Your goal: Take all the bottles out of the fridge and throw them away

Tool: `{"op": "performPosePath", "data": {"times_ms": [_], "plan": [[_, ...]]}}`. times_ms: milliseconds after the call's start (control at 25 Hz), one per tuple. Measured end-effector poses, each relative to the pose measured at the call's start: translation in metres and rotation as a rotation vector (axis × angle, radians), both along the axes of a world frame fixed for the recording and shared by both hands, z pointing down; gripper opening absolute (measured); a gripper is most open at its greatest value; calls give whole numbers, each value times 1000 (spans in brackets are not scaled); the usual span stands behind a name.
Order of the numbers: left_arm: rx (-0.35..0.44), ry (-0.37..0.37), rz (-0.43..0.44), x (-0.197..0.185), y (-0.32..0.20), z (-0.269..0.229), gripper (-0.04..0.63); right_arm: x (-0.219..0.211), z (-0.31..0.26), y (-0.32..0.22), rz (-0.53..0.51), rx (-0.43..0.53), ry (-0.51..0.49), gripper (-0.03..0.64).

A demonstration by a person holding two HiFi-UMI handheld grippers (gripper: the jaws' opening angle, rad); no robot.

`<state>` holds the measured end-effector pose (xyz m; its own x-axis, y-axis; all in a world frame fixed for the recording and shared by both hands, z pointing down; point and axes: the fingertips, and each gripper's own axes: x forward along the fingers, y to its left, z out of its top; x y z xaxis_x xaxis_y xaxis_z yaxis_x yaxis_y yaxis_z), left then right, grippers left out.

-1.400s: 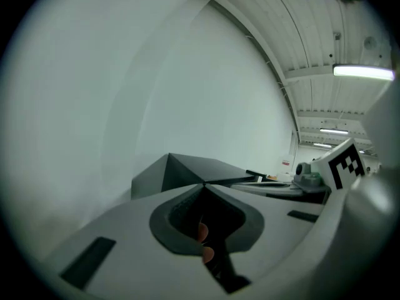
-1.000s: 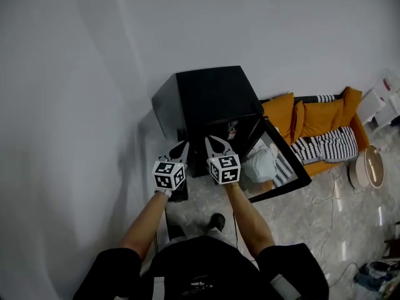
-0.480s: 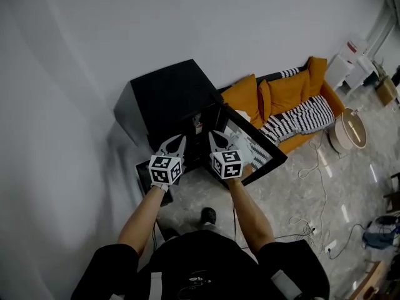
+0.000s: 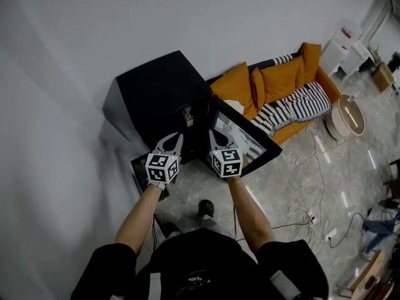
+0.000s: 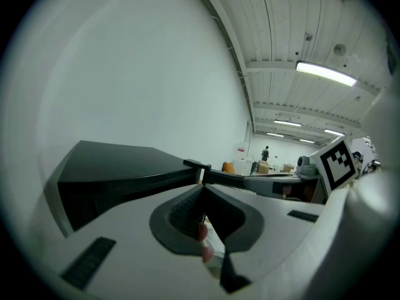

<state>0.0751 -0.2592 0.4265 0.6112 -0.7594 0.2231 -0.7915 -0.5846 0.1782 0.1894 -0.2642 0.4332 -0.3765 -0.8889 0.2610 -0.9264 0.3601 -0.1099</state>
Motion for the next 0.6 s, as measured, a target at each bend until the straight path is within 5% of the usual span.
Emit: {"op": "performPosePath", "data": {"times_ms": [600], "plan": [[-71,-48,-128,16,-20,51,2,0,60,-42,-138,-38,39,8]]}}
